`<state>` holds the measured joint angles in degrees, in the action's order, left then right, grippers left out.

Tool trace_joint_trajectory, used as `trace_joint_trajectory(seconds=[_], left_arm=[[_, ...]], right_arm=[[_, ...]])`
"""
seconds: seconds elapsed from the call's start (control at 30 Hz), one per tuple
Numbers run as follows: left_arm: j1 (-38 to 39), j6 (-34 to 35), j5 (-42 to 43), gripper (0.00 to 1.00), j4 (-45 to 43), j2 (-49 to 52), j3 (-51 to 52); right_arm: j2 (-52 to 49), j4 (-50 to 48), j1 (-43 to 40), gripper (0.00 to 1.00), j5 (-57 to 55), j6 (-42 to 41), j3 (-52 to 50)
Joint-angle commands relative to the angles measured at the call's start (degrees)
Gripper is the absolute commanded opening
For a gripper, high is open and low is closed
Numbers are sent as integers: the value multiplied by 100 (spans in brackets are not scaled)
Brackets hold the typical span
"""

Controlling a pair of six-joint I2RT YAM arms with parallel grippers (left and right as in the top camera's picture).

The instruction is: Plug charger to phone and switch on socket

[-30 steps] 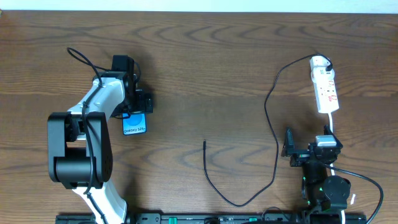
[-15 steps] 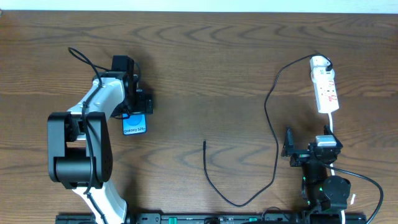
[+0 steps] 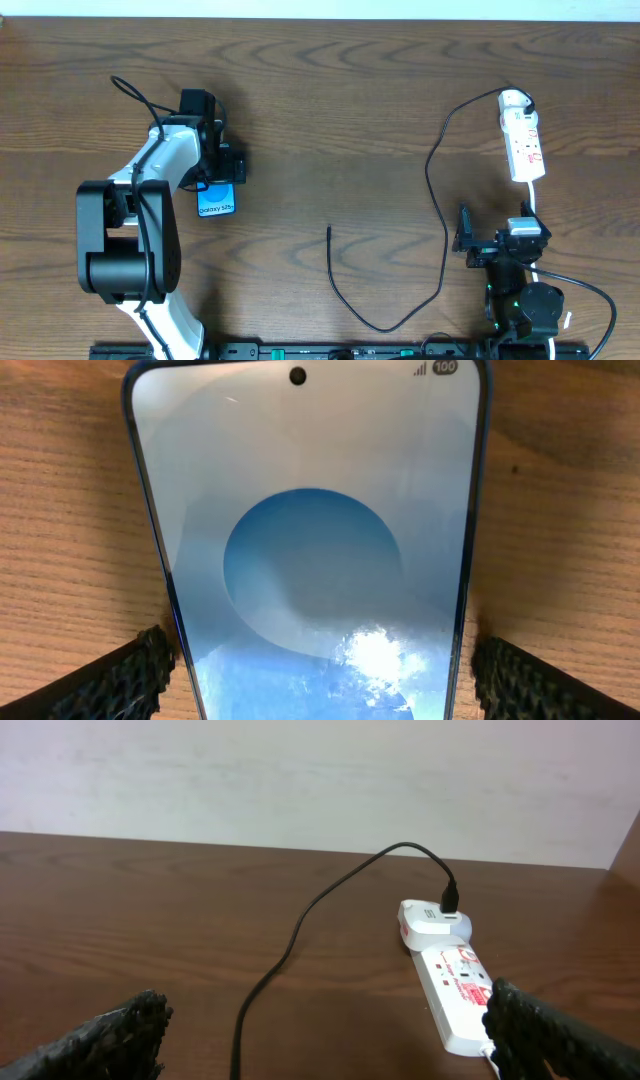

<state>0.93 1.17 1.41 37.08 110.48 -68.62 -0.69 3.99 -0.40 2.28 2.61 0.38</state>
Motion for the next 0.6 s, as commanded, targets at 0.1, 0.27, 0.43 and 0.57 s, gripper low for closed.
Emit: trace_joint_trajectory(seconds=[0.1,0.27,0.43,0.57], left_arm=[[2,-205,-61,98,57,76,225],[2,-308,-61,98,55,76,258],[2,-308,-59,98,55,76,267],[2,-306,-59,98,76,76,278]], right_arm=[[37,22,50,99,-46,68,-7],[35,24,50,99,-46,68,-7],[35,24,50,99,-46,68,-7],[35,24,50,99,-46,68,-7]])
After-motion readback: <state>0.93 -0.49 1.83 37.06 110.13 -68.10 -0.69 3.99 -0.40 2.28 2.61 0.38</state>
